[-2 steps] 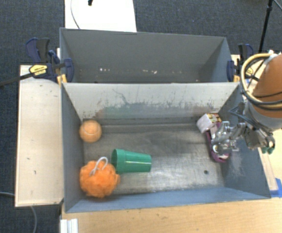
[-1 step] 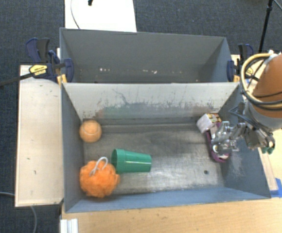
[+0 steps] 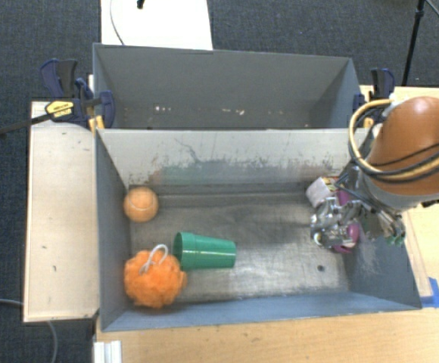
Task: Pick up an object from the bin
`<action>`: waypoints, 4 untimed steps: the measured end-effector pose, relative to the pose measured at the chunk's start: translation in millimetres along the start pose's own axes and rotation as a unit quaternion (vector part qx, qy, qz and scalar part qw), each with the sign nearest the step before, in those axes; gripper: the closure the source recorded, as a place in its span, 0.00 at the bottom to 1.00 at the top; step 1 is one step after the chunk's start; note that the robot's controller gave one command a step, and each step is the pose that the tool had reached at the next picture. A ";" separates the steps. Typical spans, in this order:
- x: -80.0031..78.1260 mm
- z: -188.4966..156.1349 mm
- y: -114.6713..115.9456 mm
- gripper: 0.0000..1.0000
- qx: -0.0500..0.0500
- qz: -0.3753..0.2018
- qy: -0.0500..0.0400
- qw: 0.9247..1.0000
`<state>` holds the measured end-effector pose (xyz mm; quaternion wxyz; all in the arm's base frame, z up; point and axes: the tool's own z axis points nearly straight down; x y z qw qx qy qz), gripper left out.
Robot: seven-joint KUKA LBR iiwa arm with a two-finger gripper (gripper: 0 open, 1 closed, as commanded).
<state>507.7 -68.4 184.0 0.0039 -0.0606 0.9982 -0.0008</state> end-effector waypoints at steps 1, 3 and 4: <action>-28.3 16.9 -10.3 1.00 -0.003 0.055 0.004 0.998; -11.0 -159.8 -34.5 1.00 0.000 -0.054 0.001 0.999; -10.8 -159.1 -34.0 1.00 -0.001 -0.054 0.002 0.999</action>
Offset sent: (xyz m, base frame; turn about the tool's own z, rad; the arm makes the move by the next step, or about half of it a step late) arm -0.0317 0.0155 0.0635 0.4467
